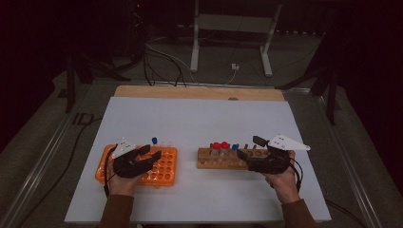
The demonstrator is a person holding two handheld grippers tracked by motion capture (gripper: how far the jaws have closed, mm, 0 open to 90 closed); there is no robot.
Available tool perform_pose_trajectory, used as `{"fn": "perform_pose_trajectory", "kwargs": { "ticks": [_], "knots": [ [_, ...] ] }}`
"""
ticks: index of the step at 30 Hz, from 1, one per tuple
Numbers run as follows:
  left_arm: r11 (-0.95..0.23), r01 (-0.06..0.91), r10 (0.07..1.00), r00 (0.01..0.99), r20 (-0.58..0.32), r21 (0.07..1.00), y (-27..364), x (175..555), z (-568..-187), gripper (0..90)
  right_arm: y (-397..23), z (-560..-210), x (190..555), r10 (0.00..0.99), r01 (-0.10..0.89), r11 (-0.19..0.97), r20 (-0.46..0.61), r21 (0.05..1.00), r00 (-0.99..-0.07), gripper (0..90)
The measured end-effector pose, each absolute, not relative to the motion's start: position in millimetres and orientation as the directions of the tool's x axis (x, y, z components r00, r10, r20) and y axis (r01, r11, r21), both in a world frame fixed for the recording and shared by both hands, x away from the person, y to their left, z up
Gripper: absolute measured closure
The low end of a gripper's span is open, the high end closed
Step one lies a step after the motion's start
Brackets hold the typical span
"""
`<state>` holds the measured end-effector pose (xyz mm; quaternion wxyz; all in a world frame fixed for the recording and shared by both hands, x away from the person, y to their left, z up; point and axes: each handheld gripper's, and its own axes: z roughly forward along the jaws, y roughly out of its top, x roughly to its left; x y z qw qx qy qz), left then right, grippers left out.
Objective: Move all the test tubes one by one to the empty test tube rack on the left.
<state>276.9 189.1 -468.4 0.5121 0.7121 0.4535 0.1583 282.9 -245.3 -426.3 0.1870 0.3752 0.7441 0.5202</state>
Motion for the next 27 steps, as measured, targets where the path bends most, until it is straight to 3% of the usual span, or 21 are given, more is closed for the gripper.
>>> {"fn": "perform_pose_trajectory", "kwargs": {
  "ticks": [6,14,19,27],
  "knots": [
    [-0.059,0.442,0.803,0.554,-0.22,0.895,183.5,271.3,-462.3,20.9,-236.7,-439.8,291.2,0.738,0.373,0.239,0.082,0.897,-0.669,41.1],
    [-0.063,0.424,0.818,0.541,-0.197,0.903,176.8,268.5,-459.4,1.1,-222.2,-452.9,300.7,0.722,0.386,0.29,0.064,0.876,-0.689,62.5],
    [-0.058,0.414,0.82,0.539,-0.194,0.908,176.0,267.7,-458.7,0.6,-215.5,-460.3,303.2,0.72,0.389,0.332,0.036,0.859,-0.693,74.6],
    [-0.06,0.403,0.826,0.534,-0.182,0.913,177.1,267.8,-458.8,0.7,-212.3,-462.7,301.7,0.721,0.377,0.339,0.019,0.862,-0.692,76.2]
  ]
}}
